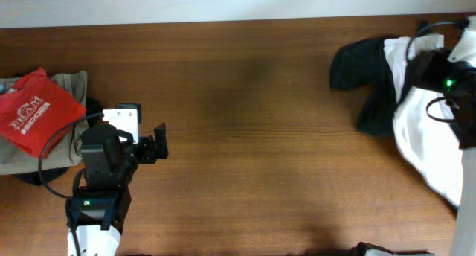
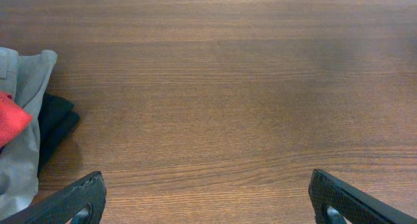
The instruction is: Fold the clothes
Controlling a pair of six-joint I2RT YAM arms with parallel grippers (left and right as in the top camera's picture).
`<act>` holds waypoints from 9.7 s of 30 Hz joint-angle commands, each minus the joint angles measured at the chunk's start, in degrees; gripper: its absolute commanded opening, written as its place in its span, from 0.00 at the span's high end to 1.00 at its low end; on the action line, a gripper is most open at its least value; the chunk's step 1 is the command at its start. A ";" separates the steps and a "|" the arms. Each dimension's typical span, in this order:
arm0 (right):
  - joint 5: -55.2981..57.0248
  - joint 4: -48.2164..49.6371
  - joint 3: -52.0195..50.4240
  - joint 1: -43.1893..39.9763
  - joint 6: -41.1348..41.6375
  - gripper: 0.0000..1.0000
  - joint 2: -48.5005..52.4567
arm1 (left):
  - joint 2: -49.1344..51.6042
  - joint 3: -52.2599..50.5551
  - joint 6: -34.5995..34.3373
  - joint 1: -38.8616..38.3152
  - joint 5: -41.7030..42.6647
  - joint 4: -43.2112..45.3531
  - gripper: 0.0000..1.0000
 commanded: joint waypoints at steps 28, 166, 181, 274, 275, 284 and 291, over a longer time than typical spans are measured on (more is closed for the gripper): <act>9.40 -12.87 0.57 28.02 7.67 0.08 18.16 | 23.69 1.01 -1.16 -10.34 13.42 10.91 0.01; 27.19 -13.73 -6.12 -26.73 20.31 0.78 26.25 | 33.20 26.32 -10.82 7.74 -0.63 -1.27 1.00; -2.78 -16.26 -2.97 16.13 -7.17 0.28 36.24 | 34.49 26.32 -10.82 6.38 2.95 -0.70 1.00; 7.56 -33.77 14.73 14.23 5.95 0.01 44.11 | 48.33 35.10 -15.72 13.75 4.15 -23.34 0.01; 5.44 -33.77 13.35 14.36 5.95 0.02 44.11 | 48.33 35.10 -15.72 13.79 2.84 -25.59 0.01; -7.34 -30.05 1.03 21.59 7.54 0.02 44.09 | 55.15 34.99 -3.08 13.75 -1.51 -25.40 0.06; -7.34 -28.65 1.03 24.70 10.49 0.01 44.09 | 67.38 34.99 -1.86 13.79 -1.53 -18.53 0.06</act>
